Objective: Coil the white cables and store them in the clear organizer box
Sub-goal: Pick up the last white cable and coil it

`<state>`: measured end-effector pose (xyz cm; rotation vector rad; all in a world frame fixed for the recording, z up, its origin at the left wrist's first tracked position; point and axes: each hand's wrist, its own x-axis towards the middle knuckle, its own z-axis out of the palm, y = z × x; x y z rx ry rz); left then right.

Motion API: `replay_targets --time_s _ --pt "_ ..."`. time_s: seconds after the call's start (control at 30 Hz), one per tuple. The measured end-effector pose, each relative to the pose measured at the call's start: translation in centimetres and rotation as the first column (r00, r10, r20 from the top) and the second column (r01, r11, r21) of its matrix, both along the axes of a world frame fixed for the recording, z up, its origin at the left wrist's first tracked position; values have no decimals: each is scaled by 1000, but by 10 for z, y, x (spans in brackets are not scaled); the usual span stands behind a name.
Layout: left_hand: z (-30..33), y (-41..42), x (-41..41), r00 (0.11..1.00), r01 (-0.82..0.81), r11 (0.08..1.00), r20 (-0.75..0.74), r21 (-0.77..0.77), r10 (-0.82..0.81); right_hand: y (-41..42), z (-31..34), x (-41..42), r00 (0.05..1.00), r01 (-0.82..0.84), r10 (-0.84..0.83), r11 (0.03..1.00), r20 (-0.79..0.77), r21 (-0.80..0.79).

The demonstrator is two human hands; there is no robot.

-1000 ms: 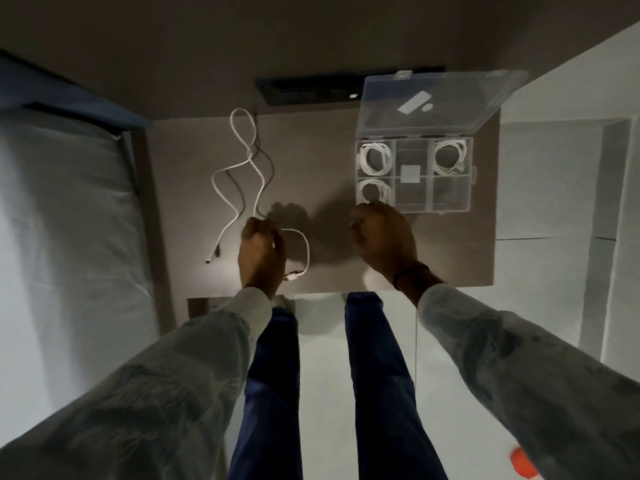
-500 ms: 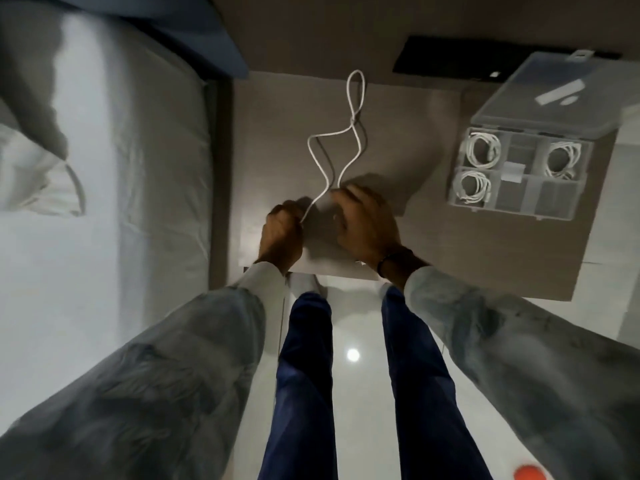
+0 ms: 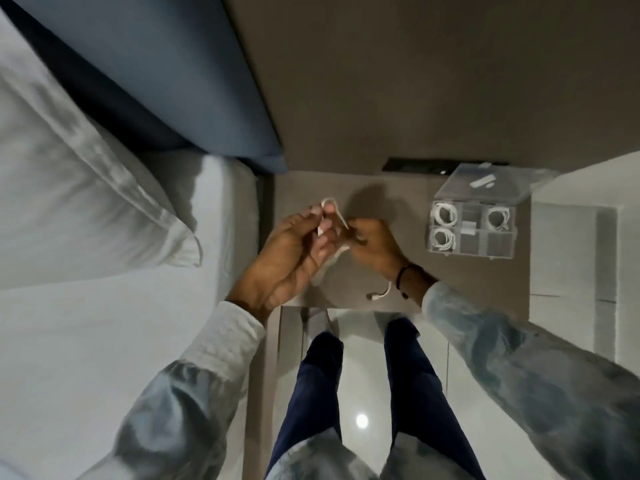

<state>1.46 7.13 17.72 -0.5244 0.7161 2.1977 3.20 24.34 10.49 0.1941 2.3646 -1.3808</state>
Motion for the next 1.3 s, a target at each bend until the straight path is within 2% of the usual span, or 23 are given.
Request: replay_targets --time_s 0.07,0.13,0.17,0.2,0.23,0.27,0.3,0.33,0.4,0.47,0.53,0.63,0.7,0.77,0.87,0.9,0.97,1.03,1.1,1.13,1.2,1.27,1.3 --pt "39 7 -20 977 -202 979 -64 -3 202 -6 39 4 996 52 -44 993 79 -104" --pt "67 14 -35 918 -359 915 -247 -181 311 -12 72 11 999 15 -10 992 44 -123" --pt "78 15 -39 868 -425 844 -412 -327 277 -14 89 16 1000 -14 15 993 6 -119" --pt "87 14 -41 798 -476 742 -586 -471 140 -14 105 20 999 -44 40 992 -33 -116" --pt "95 11 -43 696 -515 622 -712 -589 -98 -12 121 21 994 -80 72 992 -85 -101" --pt "99 6 -43 562 -545 506 -739 -669 -372 -8 134 19 985 -111 99 991 -142 -78" --pt "106 0 -43 403 -579 417 -690 -701 -601 -1 151 15 972 -125 112 991 -207 -51" --pt "112 -5 -41 276 -580 374 -607 -723 -745 7 167 10 957 -124 114 992 -265 -19" --pt "129 -7 -32 176 -489 377 -512 -787 -841 26 199 -4 922 -84 100 995 -374 60" --pt "145 -2 -19 203 -344 449 -532 -825 -822 43 223 -17 897 -29 55 997 -438 67" --pt "167 7 -7 349 -132 580 -586 -804 -732 56 242 -22 875 33 17 995 -484 95" --pt "208 16 -5 528 86 752 -610 -653 -591 62 258 -15 856 97 40 967 -516 237" --pt "234 18 -4 651 227 880 -607 -417 -455 57 261 -3 815 114 99 939 -571 324" --pt "260 21 -7 748 293 948 -588 -121 -306 50 260 4 794 89 153 928 -588 362" --pt "289 26 -21 863 61 976 -502 208 53 43 261 8 869 36 173 912 -464 408" --pt "297 27 -30 878 -83 962 -437 261 195 42 260 9 886 14 184 908 -426 420" --pt "307 22 -50 819 -383 901 -377 203 433 42 256 13 893 -55 251 885 -373 463" --pt "314 13 -67 685 -611 789 -459 62 566 42 255 16 893 -99 293 868 -342 486" --pt "313 -1 -81 554 -767 638 -563 -60 613 43 257 14 912 -84 247 894 -328 440" --pt "310 -9 -86 485 -830 544 -649 -128 587 44 260 11 922 -70 213 913 -322 403" --pt "302 -29 -89 366 -913 332 -835 -237 411 44 267 6 946 -33 120 959 -300 281" --pt "290 -50 -90 271 -949 176 -962 -263 22 44 278 1 971 46 -27 996 -236 74" --pt "283 -60 -90 216 -954 151 -944 -258 -250 44 285 -2 977 89 -93 996 -194 -25"
